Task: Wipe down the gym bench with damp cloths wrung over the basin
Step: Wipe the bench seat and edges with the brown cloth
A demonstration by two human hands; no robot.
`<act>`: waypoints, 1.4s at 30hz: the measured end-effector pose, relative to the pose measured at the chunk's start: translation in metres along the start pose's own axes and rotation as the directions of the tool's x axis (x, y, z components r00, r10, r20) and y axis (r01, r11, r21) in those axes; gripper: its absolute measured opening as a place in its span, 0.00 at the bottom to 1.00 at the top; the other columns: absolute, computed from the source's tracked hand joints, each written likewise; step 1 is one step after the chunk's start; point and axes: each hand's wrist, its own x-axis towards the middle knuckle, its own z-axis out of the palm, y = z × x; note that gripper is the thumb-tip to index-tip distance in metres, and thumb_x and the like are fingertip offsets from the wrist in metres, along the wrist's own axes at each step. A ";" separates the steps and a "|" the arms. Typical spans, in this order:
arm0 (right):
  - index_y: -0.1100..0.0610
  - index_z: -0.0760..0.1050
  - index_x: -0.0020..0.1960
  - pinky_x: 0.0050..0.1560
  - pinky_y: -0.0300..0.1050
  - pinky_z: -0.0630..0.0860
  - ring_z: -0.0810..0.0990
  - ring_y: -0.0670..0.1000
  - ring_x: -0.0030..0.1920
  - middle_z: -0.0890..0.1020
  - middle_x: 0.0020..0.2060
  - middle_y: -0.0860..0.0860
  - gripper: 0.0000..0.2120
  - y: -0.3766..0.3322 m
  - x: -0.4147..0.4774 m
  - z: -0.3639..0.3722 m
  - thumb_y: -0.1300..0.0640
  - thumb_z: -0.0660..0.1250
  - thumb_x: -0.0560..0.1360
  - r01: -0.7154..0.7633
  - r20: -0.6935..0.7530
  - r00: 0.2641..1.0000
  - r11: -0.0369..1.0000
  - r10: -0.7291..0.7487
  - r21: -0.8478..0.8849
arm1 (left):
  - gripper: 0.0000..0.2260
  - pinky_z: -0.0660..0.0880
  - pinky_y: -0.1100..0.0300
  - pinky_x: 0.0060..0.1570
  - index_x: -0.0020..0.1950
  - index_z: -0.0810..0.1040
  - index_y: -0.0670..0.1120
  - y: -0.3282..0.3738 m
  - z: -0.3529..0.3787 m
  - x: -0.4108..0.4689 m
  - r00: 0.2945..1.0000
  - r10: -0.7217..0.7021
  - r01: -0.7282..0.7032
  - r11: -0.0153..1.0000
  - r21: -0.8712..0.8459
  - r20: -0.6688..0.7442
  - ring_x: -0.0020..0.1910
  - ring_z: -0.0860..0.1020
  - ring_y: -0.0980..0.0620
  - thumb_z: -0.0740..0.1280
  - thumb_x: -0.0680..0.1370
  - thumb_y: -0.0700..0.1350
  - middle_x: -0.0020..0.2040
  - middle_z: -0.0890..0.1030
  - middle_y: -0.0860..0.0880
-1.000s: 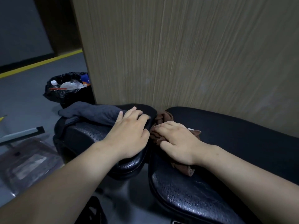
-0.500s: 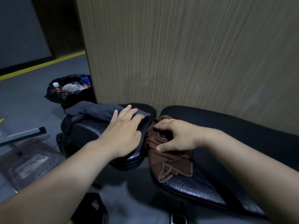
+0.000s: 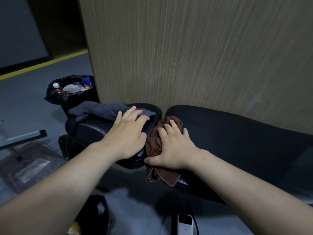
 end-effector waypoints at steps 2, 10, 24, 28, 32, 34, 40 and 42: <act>0.56 0.47 0.79 0.74 0.69 0.42 0.36 0.58 0.79 0.48 0.79 0.58 0.56 -0.003 -0.006 0.001 0.25 0.62 0.65 0.008 0.018 1.000 0.999 -0.007 -0.044 | 0.25 0.42 0.44 0.77 0.77 0.62 0.50 0.001 0.000 -0.001 1.000 -0.002 0.002 1.000 -0.005 0.009 0.80 0.44 0.51 0.59 0.79 0.43 0.80 0.55 0.48; 0.54 0.48 0.80 0.75 0.67 0.47 0.42 0.58 0.79 0.53 0.78 0.59 0.51 0.005 -0.069 0.029 0.31 0.64 0.66 0.178 -0.122 0.972 0.970 -0.199 -0.164 | 0.25 0.44 0.45 0.77 0.77 0.63 0.49 0.015 0.005 -0.002 0.998 0.062 -0.062 0.997 -0.051 -0.005 0.80 0.46 0.51 0.58 0.79 0.42 0.79 0.58 0.49; 0.55 0.58 0.77 0.75 0.62 0.56 0.55 0.51 0.79 0.66 0.74 0.49 0.50 0.110 -0.143 0.027 0.26 0.63 0.65 0.195 -0.202 0.953 0.966 -0.227 -0.168 | 0.41 0.49 0.49 0.78 0.79 0.51 0.55 0.076 0.054 -0.018 0.915 0.329 -0.323 0.944 -0.062 0.236 0.79 0.49 0.57 0.46 0.72 0.76 0.80 0.56 0.54; 0.56 0.54 0.79 0.75 0.62 0.56 0.55 0.50 0.79 0.66 0.74 0.50 0.53 0.144 -0.166 0.024 0.25 0.63 0.65 0.157 -0.194 0.962 0.972 -0.190 -0.174 | 0.43 0.47 0.49 0.78 0.80 0.50 0.55 0.101 0.064 -0.015 0.907 0.346 -0.352 0.936 -0.020 0.242 0.79 0.47 0.57 0.45 0.70 0.78 0.80 0.54 0.54; 0.55 0.55 0.79 0.75 0.63 0.55 0.54 0.50 0.79 0.66 0.74 0.50 0.54 0.179 -0.185 0.021 0.24 0.63 0.64 0.131 -0.172 0.971 0.973 -0.164 -0.190 | 0.47 0.45 0.48 0.78 0.80 0.51 0.53 0.136 0.076 -0.013 0.889 0.374 -0.391 0.920 0.013 0.263 0.79 0.46 0.56 0.46 0.68 0.79 0.80 0.53 0.53; 0.54 0.56 0.78 0.75 0.64 0.53 0.52 0.49 0.79 0.65 0.74 0.49 0.53 0.196 -0.193 0.018 0.24 0.63 0.64 0.118 -0.168 0.974 0.976 -0.150 -0.185 | 0.47 0.44 0.48 0.78 0.80 0.50 0.52 0.154 0.083 -0.012 0.882 0.380 -0.405 0.914 0.036 0.278 0.79 0.45 0.55 0.46 0.68 0.78 0.81 0.52 0.52; 0.52 0.60 0.76 0.75 0.68 0.48 0.50 0.45 0.79 0.64 0.74 0.45 0.53 0.251 -0.218 0.017 0.24 0.68 0.60 0.062 -0.229 0.970 0.992 -0.085 -0.108 | 0.45 0.43 0.46 0.78 0.81 0.46 0.53 0.201 0.098 0.000 0.866 0.392 -0.433 0.898 0.074 0.312 0.79 0.41 0.55 0.47 0.71 0.77 0.81 0.48 0.53; 0.51 0.60 0.76 0.75 0.68 0.47 0.49 0.44 0.79 0.63 0.75 0.44 0.53 0.265 -0.225 0.019 0.25 0.70 0.60 0.033 -0.246 0.968 0.995 -0.056 -0.096 | 0.44 0.42 0.47 0.78 0.81 0.46 0.54 0.216 0.101 0.004 0.857 0.403 -0.448 0.891 0.077 0.322 0.79 0.41 0.55 0.48 0.71 0.76 0.81 0.47 0.52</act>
